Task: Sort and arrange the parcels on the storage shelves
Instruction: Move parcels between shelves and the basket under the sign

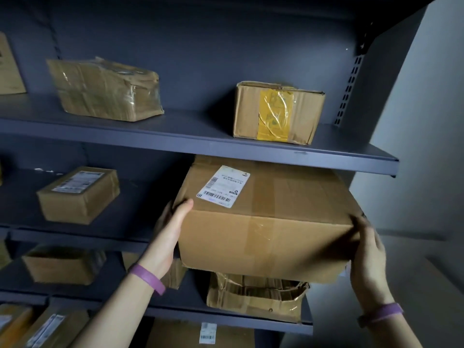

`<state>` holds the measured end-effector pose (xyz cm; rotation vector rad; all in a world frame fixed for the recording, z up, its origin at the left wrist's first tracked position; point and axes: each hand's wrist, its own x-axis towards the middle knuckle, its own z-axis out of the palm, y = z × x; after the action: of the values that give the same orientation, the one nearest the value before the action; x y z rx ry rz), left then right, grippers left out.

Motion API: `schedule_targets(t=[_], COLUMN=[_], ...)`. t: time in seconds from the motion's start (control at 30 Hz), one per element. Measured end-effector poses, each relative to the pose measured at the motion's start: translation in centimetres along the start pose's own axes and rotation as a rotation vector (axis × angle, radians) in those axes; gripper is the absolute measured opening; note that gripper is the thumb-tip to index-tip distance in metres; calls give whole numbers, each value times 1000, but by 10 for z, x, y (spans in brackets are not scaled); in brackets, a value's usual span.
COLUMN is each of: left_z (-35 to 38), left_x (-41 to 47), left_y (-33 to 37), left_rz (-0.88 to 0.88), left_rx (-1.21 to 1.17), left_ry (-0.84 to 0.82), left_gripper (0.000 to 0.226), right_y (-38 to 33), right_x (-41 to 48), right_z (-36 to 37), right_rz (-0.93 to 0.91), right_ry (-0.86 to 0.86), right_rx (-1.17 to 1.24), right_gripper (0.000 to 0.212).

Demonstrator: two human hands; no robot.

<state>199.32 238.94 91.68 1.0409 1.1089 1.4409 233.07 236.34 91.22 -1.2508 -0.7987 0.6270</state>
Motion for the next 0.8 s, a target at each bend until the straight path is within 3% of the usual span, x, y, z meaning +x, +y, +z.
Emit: schedule_targets(t=[0.1,0.2,0.3,0.5,0.8], left_z=[-20,-37,-49,-56,-38], left_x=[-34,-62,-79,-90,-67], left_y=[-18,-33,-45,-54,-34], left_rz=[15,2,-18,-27,-58], left_rx=[-29,-6,32,86,55], left_ry=[-5,-42,-89,-134,-6], left_gripper=[52,54,58,53,40], right_y=[15,32,43,50,32], right_x=[-37,-72,-93,-108,-83], right_z=[-23,-39,-48,-54,-40], right_rz=[-28,5,24,94,38], right_ry=[53,70,76,88,81], right_rx=[13,67,108,123,31], right_gripper=[35,26,40,37,27])
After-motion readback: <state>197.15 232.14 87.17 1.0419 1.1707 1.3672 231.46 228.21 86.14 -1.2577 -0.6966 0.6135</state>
